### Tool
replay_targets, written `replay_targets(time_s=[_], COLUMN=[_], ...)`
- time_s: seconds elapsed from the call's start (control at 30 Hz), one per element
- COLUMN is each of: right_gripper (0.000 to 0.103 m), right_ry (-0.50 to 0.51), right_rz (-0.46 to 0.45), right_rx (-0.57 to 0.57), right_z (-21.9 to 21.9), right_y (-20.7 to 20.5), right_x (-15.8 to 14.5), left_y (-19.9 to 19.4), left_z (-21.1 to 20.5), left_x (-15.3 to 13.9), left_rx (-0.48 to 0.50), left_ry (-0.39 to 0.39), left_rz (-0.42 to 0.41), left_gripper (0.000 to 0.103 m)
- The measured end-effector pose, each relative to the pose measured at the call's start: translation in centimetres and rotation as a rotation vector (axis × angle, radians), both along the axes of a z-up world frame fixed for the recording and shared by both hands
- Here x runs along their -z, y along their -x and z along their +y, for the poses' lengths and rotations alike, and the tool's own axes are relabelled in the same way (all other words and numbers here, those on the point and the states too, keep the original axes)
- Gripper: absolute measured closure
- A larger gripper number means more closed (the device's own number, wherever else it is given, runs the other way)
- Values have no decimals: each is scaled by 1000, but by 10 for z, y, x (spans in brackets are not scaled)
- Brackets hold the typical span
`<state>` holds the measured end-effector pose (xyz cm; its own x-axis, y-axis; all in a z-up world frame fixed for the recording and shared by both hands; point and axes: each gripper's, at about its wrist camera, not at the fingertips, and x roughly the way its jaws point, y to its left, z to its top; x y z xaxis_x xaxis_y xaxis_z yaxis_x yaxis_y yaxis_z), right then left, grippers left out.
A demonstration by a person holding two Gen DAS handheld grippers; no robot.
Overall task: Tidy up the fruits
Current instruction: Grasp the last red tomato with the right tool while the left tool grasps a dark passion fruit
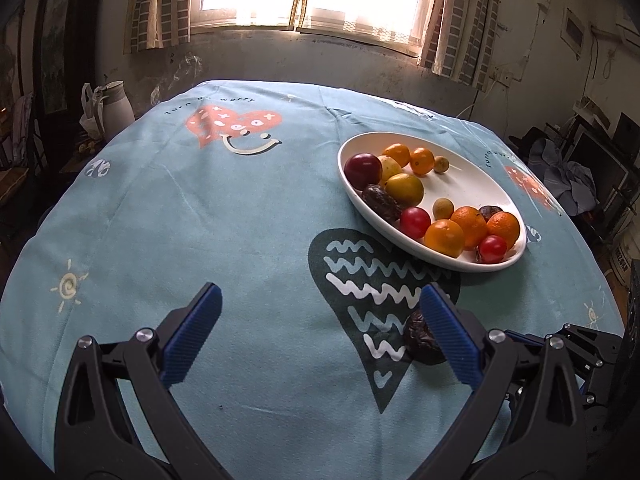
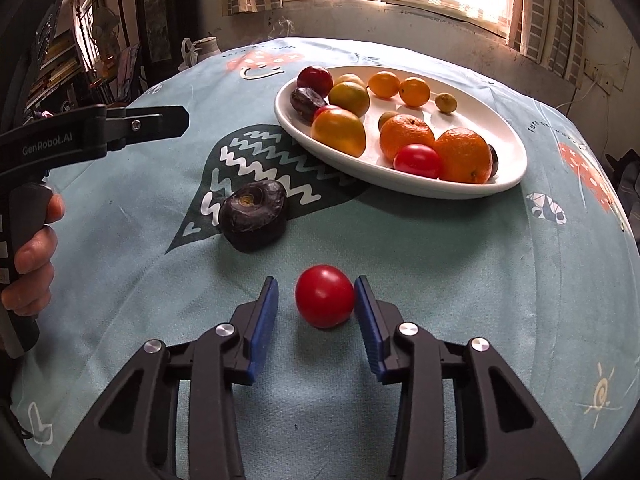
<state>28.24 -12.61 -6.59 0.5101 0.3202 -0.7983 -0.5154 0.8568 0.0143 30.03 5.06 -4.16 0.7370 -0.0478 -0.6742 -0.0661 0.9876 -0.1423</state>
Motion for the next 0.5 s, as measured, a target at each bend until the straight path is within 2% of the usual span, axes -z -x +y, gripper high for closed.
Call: replay_targets(time_s=[0.1,0.27,0.43,0.5], right_gripper=[75,76,76,76], right_ry=[1,-59,-94,-113], right_rz=[-1,-15,5,21], right_rx=[15,88,190,211], right_z=[-4,-22,-42,-49], right_y=[-2,-7,-16,-19], right_x=[-1,-13,-16,-16], left_y=[0,-2,1,3], left_z=[0,-5,-31,-47], left_x=[0,3,9,12], left_rx=[1,18,152,217], left_ry=[-3,-10,-7,-33], left_rz=[2,15,23,24], left_gripper=[2,2,2,3])
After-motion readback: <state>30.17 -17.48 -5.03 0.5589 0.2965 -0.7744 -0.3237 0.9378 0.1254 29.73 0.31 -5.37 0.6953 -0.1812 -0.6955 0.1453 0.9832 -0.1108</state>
